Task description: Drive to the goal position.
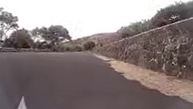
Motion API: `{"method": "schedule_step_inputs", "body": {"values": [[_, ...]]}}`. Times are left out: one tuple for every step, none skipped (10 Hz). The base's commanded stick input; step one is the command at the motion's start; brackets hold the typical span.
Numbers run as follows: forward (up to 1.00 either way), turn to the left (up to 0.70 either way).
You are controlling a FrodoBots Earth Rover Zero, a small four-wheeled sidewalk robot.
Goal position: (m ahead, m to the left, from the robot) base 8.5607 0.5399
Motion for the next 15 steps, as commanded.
{"method": "schedule_step_inputs", "body": {"values": [[0.7, 0.0], [0.7, -0.09], [0.7, -0.14], [0.7, -0.19], [0.7, -0.04], [0.7, -0.12], [0.7, -0.2], [0.7, 0.0], [0.7, 0.0], [0.7, -0.2], [0.7, -0.12], [0.7, -0.03], [0.7, 0.0], [0.7, 0.0], [0.7, 0.0]]}}
